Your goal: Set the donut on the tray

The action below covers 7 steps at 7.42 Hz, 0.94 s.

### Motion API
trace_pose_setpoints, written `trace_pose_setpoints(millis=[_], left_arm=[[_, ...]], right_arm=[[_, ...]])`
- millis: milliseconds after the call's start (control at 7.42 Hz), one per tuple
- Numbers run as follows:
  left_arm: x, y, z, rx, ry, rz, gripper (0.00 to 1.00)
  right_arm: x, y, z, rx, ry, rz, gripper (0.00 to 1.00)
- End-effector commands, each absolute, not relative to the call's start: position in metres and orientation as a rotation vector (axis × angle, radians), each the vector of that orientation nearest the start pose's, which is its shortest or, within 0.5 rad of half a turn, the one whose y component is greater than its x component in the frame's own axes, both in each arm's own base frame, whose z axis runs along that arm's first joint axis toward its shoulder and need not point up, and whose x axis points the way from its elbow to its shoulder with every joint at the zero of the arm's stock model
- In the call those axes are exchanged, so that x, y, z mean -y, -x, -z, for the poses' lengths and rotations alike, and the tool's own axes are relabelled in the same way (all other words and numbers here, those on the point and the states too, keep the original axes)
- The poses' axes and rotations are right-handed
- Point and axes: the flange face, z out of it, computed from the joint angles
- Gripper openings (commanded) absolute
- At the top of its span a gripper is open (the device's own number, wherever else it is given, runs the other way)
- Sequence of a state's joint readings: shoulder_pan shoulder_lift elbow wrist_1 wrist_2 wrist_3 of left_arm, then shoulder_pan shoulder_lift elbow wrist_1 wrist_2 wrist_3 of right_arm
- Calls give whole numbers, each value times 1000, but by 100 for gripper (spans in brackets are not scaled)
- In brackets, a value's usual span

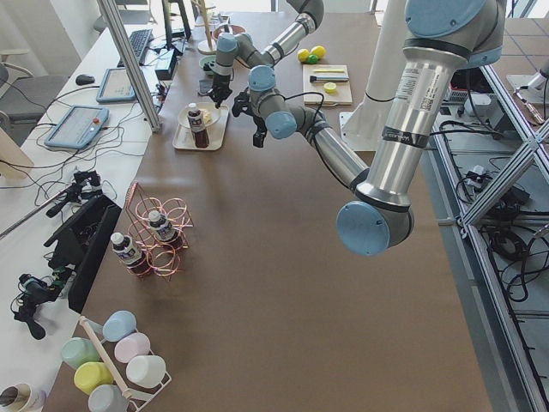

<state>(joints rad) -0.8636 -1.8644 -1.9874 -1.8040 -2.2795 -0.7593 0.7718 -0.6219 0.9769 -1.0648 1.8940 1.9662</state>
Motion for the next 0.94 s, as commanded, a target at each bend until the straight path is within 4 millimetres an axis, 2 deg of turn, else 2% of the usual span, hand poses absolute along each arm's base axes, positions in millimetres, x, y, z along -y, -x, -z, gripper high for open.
trace_pose_setpoints(millis=[0,135,404,539,674,809], left_arm=[[456,-299,-278,-1088,-231,-287,99],[456,-299,-278,-1088,-231,-287,99],[461,-292,-280,-1082,-244,-282,99],[472,-271,-290,-1071,-263,-304,99],[483,-238,-322,-1054,-270,-340,99],[501,-196,-360,-997,-316,-358,100]], right_arm=[[660,552,-264,921,102,-911,36],[659,554,-264,921,85,-888,99],[668,539,-264,924,45,-841,100],[670,524,-259,939,34,-801,100],[667,493,-274,929,47,-741,100],[656,454,-293,895,45,-629,100]])
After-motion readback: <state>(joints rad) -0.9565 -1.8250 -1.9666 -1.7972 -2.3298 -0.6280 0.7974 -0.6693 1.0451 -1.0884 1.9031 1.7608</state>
